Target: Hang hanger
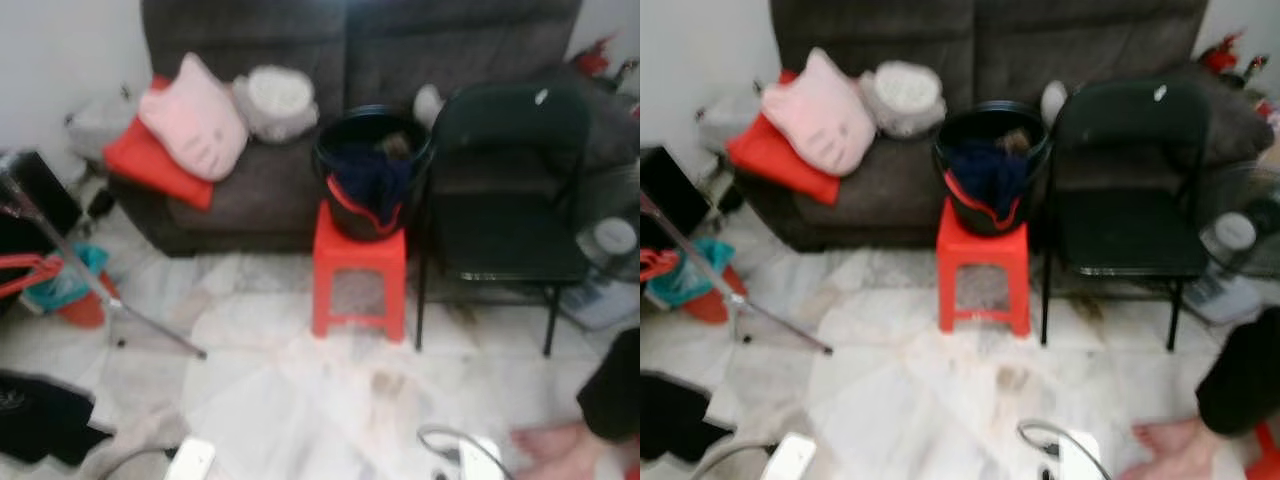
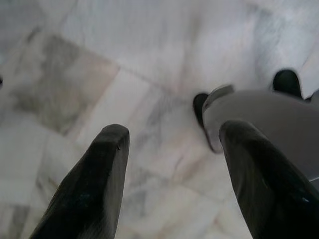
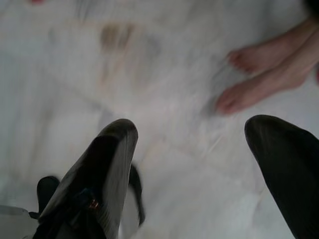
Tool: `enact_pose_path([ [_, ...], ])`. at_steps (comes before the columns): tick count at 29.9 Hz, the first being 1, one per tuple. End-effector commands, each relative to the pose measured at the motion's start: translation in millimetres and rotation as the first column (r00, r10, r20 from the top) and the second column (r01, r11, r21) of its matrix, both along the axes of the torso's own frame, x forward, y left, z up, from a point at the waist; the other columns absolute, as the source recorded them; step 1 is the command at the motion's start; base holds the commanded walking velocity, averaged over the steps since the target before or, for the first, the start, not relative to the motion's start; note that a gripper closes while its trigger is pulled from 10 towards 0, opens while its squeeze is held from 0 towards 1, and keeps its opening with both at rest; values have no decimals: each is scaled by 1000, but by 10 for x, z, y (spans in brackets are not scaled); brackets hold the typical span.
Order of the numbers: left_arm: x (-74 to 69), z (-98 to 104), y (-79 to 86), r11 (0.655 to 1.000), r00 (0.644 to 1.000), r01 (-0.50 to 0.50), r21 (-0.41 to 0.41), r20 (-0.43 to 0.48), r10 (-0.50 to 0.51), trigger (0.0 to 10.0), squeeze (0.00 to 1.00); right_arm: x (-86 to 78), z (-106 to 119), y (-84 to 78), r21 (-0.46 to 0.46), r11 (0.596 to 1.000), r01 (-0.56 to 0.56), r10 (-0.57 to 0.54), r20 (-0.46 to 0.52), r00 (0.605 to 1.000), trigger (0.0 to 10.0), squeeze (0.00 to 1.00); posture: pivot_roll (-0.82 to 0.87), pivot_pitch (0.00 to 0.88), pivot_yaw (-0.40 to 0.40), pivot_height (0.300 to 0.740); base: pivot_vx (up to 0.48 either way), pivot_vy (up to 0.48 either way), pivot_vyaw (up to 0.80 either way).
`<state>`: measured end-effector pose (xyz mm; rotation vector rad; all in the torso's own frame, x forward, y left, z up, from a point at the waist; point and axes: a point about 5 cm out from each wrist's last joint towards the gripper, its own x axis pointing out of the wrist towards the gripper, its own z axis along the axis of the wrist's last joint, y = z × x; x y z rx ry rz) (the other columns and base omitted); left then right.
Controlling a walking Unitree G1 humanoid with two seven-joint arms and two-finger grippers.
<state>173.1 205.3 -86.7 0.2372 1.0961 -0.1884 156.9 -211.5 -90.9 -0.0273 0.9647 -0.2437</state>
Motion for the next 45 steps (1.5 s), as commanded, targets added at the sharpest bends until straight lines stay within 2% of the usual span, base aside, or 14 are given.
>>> enact_pose_path([
  [1,-27,8,113,1000,1000,-14,28,-9,14,10000,0,11,-19,131,38,999,-3,3,-1,1000,10000,0,-19,0,44,740,341,0,-688],
  [11,-14,11,99,1000,1000,-16,23,-6,16,10000,0,64,8,131,28,998,-60,60,25,998,10000,0,-23,0,39,740,343,0,-67],
  [21,-12,11,96,1000,1000,-14,22,-7,14,10000,0,63,9,120,12,998,-59,59,20,998,10000,0,-26,0,39,740,343,0,775],
  [34,-8,14,98,1000,1000,-11,23,-7,11,10000,0,88,14,153,16,998,-64,64,27,998,10000,0,-27,0,41,740,344,0,0],
  [36,-10,13,98,1000,1000,-12,22,-7,12,10000,0,113,28,153,-9,995,-96,96,35,995,10000,0,-28,0,40,740,345,0,800],
  [45,-21,6,83,1000,1000,-16,12,-8,17,10000,0,84,17,127,11,997,-72,72,26,997,10000,0,-35,0,37,740,328,0,553],
])
